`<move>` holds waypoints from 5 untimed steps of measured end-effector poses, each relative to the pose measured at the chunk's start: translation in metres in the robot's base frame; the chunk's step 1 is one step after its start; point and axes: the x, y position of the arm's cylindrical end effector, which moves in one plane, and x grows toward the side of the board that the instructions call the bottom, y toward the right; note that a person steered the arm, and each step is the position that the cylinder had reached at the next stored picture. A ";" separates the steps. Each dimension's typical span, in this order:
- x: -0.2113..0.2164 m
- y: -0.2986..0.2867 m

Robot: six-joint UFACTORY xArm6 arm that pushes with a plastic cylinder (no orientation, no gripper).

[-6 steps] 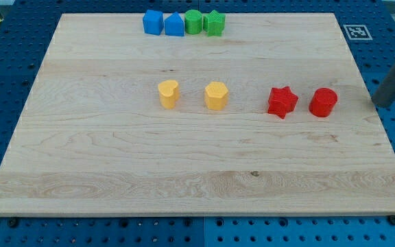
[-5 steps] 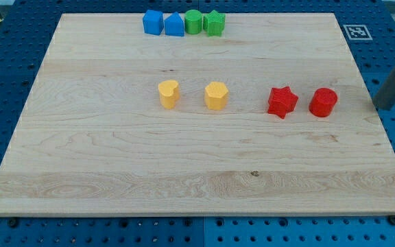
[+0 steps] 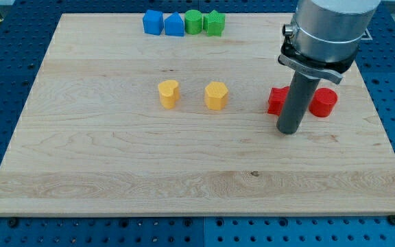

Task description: Push the red star up a bit

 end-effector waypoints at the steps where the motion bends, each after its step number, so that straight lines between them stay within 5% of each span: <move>1: -0.003 0.000; 5: -0.009 0.000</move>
